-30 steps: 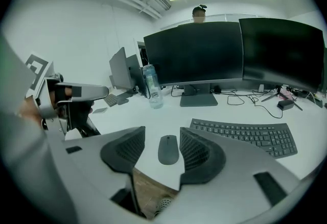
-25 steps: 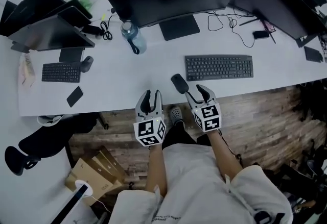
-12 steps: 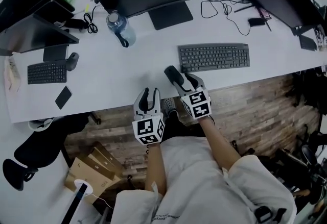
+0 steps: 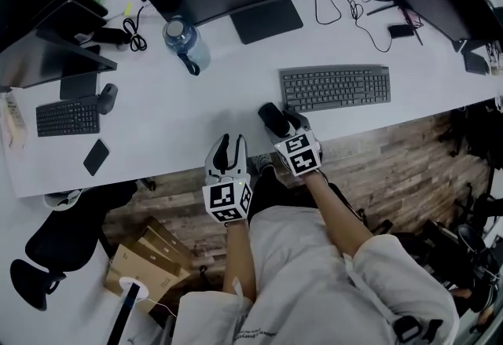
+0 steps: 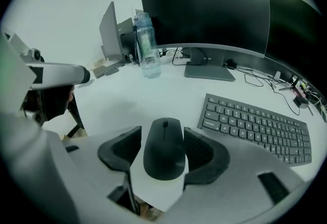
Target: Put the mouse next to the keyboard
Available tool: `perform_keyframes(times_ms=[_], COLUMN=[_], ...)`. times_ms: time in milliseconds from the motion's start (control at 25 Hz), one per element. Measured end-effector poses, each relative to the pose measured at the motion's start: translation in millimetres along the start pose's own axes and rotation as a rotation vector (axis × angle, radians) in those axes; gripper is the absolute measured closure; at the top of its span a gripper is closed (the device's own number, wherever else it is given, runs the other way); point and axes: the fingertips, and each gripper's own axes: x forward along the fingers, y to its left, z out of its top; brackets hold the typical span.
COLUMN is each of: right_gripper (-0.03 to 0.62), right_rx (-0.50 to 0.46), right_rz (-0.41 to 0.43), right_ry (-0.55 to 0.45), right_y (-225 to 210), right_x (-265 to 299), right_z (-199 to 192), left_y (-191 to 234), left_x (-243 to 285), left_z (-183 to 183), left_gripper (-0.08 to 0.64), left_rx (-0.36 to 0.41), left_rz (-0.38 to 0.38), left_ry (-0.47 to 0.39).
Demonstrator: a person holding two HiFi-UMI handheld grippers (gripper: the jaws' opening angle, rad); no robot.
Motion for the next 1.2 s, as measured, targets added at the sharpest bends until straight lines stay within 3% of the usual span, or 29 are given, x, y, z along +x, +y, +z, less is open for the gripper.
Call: perform_keyframes(times_ms=[240, 600, 920, 1200], right_gripper=[0.275, 0.285, 0.291, 0.291], right_rx=[-0.022, -0.083, -0.047, -0.041], right_rz=[0.013, -0.003, -0.016, -0.014], right_ry=[0.105, 0.170, 0.135, 0.061], right_y=[-1, 3, 4, 2], right_x=[23, 41, 39, 29], right_z=[-16, -23, -18, -2], left_y=[11, 26, 31, 17], left_x=[21, 34, 41, 50], left_z=[2, 3, 3, 20], left_gripper=[0.417, 0.417, 0.417, 0.417], left_rx=[-0.010, -0.014, -0.026, 0.014], left_rz=[-0.018, -0.020, -0.013, -0.029], left_ry=[0.016, 0.030, -0.002, -0.037])
